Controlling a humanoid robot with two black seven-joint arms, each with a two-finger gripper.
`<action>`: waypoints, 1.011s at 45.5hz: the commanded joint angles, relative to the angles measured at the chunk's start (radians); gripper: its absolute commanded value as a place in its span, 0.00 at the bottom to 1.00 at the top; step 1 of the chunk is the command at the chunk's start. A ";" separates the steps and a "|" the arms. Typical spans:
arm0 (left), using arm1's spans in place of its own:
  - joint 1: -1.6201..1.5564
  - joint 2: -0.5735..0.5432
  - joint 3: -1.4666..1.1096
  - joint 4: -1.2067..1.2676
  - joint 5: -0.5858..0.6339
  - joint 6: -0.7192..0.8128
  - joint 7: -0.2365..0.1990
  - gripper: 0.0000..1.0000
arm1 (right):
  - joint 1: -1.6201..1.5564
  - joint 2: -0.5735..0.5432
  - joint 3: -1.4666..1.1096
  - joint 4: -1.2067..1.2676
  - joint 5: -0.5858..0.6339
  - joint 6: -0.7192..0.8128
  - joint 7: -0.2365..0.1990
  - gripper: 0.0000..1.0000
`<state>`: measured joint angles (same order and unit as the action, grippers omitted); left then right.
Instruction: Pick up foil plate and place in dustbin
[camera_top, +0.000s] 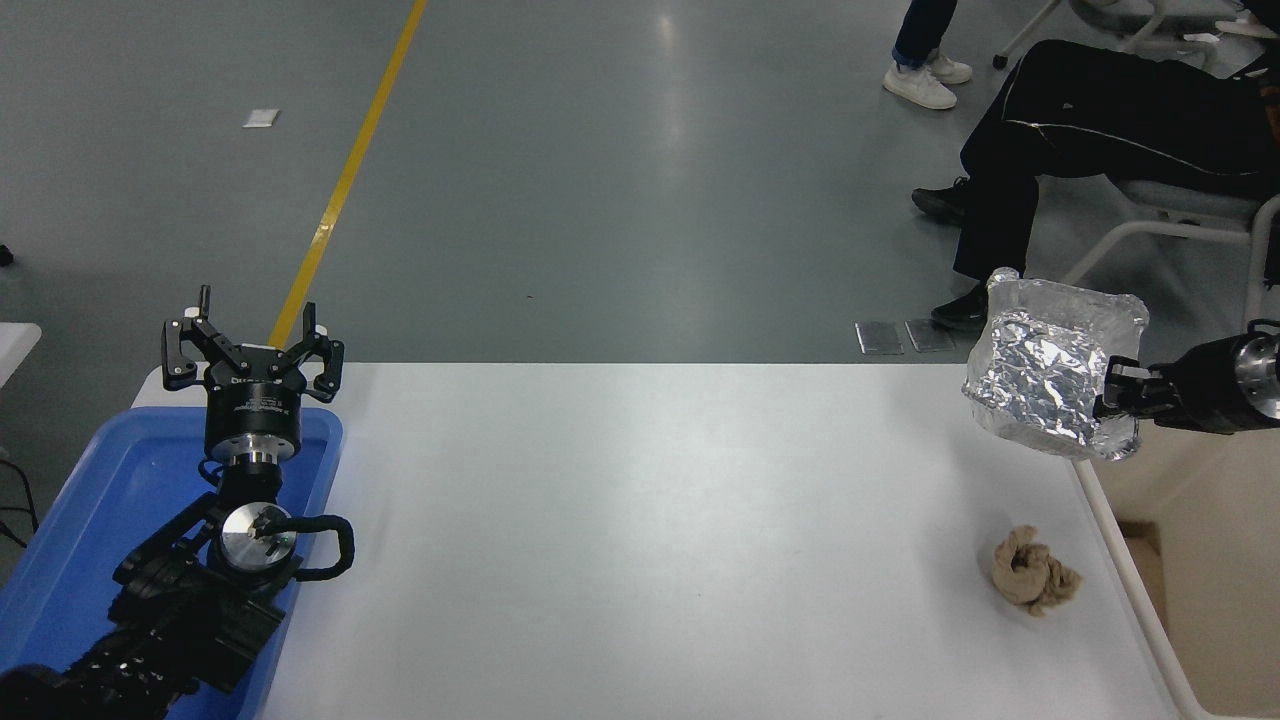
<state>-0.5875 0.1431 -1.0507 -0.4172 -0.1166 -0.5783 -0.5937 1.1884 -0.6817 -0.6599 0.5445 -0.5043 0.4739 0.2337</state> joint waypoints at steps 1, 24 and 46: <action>0.000 0.001 0.000 0.000 0.000 0.000 0.000 0.99 | -0.208 0.037 0.092 -0.242 0.053 -0.029 -0.005 0.00; 0.000 0.001 0.000 0.002 0.000 0.000 0.000 0.99 | -0.516 0.143 0.131 -0.440 0.328 -0.290 -0.142 0.00; 0.000 0.001 0.000 0.002 -0.002 0.000 0.000 0.99 | -0.598 0.225 0.129 -0.511 0.467 -0.391 -0.240 0.00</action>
<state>-0.5875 0.1442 -1.0507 -0.4167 -0.1175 -0.5783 -0.5936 0.6327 -0.4820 -0.5331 0.0526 -0.0766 0.1180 0.0222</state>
